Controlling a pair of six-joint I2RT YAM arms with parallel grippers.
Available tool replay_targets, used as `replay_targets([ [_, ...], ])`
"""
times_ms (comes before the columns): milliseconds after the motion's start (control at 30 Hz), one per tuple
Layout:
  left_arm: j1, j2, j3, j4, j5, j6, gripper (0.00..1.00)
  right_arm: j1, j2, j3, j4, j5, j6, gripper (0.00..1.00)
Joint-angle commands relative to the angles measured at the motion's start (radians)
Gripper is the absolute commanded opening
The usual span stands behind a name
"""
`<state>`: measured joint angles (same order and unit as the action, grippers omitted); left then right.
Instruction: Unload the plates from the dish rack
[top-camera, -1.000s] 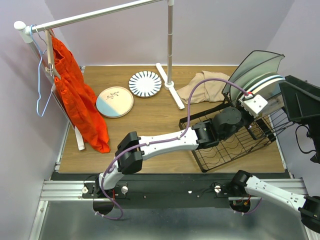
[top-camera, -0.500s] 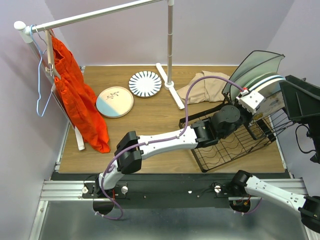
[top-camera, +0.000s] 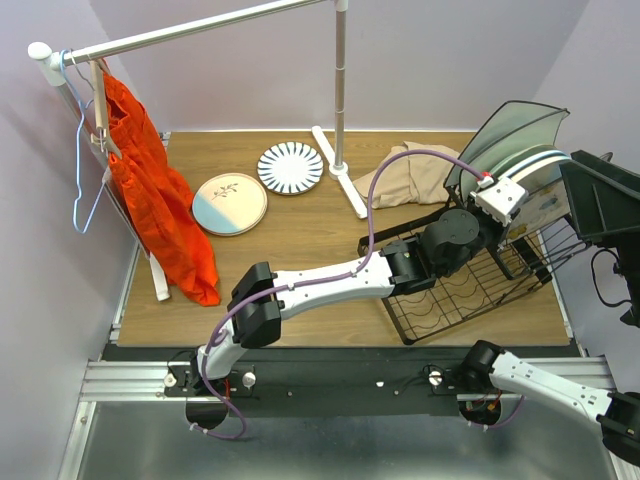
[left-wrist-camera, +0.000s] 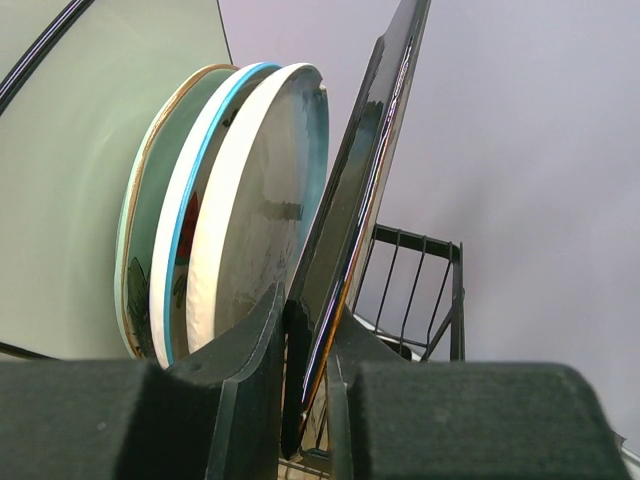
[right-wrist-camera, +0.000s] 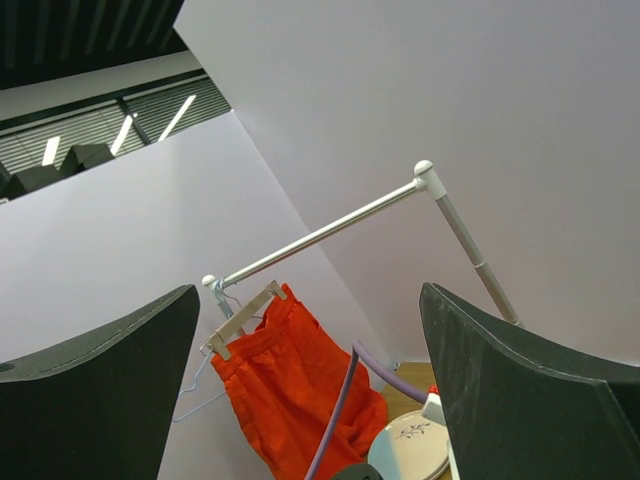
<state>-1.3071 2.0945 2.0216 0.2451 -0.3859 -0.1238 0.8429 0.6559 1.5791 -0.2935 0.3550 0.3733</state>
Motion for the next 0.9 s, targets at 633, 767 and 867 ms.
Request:
replay_targets([
  [633,-0.024,-0.195,0.009,0.309,-0.03,-0.195,0.0,0.001,-0.004,0.038,0.01,0.012,0.003,0.99],
  [767,-0.02,-0.209,0.0,0.319,-0.045,-0.253,0.0,0.001,0.001,0.048,0.01,0.012,0.003,0.99],
  [867,-0.014,-0.229,-0.017,0.321,-0.051,-0.299,0.0,0.002,0.005,0.056,0.01,0.007,0.006,0.99],
])
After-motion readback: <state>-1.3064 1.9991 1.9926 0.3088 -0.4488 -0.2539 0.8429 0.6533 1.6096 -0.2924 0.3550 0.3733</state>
